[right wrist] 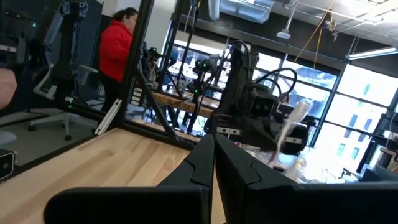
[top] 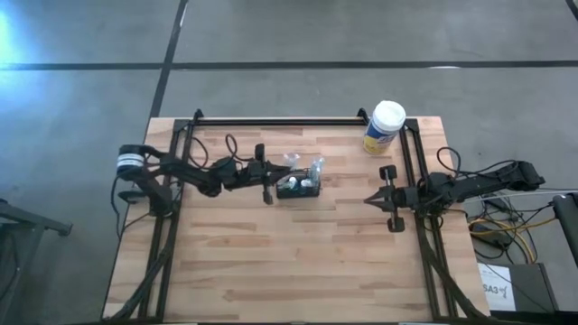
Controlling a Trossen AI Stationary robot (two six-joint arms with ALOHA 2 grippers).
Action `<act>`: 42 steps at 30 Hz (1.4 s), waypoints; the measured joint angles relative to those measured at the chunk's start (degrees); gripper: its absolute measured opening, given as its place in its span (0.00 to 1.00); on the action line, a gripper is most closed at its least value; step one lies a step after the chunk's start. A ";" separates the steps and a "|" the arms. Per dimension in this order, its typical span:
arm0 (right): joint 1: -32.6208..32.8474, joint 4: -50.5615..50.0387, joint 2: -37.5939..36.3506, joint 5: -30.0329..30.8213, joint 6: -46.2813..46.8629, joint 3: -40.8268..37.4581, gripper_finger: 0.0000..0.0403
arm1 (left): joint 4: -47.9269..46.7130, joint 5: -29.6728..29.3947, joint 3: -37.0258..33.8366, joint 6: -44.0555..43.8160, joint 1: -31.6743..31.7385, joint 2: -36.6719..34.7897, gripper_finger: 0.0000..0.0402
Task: Pick & Place toothbrushing station
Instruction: Put the violet toothbrush in the wire organizer
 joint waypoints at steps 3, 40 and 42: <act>0.00 -0.02 0.00 0.00 0.02 0.00 0.02 | 1.46 -0.12 0.00 -0.53 0.08 1.95 0.03; 0.02 -0.22 0.02 0.00 0.02 0.09 0.02 | 3.71 0.04 -3.74 -3.30 0.45 6.59 0.24; 0.02 -0.22 0.02 0.02 0.02 0.09 0.02 | 3.73 0.04 -3.74 -3.63 0.45 6.51 0.29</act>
